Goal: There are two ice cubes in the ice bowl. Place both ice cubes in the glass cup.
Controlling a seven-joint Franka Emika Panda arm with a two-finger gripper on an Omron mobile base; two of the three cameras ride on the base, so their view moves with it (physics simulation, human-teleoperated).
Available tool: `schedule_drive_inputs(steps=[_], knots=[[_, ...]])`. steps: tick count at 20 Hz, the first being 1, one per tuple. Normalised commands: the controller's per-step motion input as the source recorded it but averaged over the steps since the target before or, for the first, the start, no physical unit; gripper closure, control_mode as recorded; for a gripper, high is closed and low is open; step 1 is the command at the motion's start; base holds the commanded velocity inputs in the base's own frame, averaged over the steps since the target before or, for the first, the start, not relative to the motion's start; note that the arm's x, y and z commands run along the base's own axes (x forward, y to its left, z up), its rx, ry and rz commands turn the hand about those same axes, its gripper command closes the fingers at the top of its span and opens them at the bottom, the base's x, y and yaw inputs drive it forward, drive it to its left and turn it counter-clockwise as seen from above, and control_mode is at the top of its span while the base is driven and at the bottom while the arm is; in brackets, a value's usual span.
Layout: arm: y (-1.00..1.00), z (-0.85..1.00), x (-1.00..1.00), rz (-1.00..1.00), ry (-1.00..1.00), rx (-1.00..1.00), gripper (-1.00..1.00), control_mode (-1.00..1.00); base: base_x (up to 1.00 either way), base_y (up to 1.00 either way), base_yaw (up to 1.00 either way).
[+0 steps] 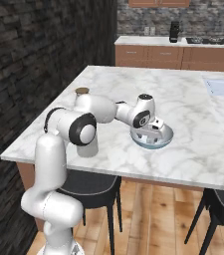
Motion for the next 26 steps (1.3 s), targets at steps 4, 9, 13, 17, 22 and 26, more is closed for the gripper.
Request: schedule_drive_inputs(steps=[4, 9, 13, 17, 22, 26], knots=[[0.00, -0.27, 0.41, 0.00, 0.02, 0.00, -1.00, -1.00, 0.00, 0.00, 0.00], [0.00, -0.28, 0.39, 0.00, 0.02, 0.00, -1.00, -1.00, 0.00, 0.00, 0.00], [-0.05, -0.24, 0.15, 0.00, 0.03, 0.00, -1.00, -1.00, 0.00, 0.00, 0.00], [-0.24, -0.01, -0.03, 0.00, 0.01, 0.03, -1.00, -1.00, 0.00, 0.00, 0.00], [-0.06, -0.06, -0.32, 0.00, 0.00, 0.01, -1.00, -1.00, 0.00, 0.00, 0.00], [0.00, -0.13, -0.04, 0.00, 0.00, 0.00, 1.00, -1.00, 0.00, 0.00, 0.00]])
